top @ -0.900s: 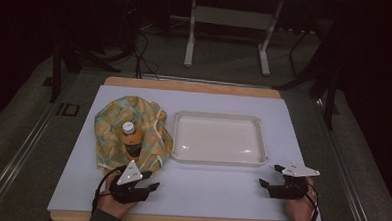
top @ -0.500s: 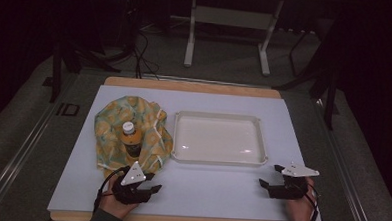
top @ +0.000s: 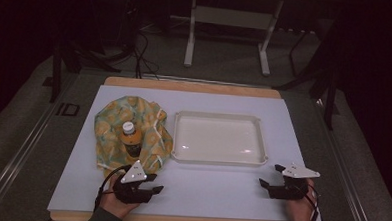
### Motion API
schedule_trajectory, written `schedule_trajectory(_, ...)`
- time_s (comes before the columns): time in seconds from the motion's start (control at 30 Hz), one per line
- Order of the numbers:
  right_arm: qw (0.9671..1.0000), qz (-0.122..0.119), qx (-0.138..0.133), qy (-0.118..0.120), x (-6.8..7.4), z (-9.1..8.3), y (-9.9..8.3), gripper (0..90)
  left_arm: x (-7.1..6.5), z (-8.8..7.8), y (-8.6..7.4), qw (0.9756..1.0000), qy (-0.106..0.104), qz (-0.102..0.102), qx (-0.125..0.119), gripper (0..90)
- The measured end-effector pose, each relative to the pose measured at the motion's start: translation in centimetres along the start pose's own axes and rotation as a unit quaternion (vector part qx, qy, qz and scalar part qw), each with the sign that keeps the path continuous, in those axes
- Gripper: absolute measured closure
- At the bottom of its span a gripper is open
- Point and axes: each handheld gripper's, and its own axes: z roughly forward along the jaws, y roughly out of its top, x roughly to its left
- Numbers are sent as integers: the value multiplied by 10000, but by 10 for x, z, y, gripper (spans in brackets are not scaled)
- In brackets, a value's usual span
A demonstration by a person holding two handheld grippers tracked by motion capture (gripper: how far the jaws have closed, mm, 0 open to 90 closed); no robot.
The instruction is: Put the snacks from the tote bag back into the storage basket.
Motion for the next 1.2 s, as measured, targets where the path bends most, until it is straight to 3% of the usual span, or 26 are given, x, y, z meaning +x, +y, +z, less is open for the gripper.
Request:
schedule_trajectory(0.27,10000,-27,-12,-8,1,0,0,151,-3,2,7,9992,-9,238,335,505)
schedule_trajectory(0.57,10000,-46,-2,-29,1,0,0,151,-6,5,15,9974,-126,465,542,505)
schedule_trajectory(0.8,10000,-59,-20,-18,1,0,0,152,-5,3,20,9963,-118,571,627,505)
schedule_trajectory(1.2,10000,-64,-51,-37,1,-1,0,151,-2,-6,25,9963,-97,574,625,505)
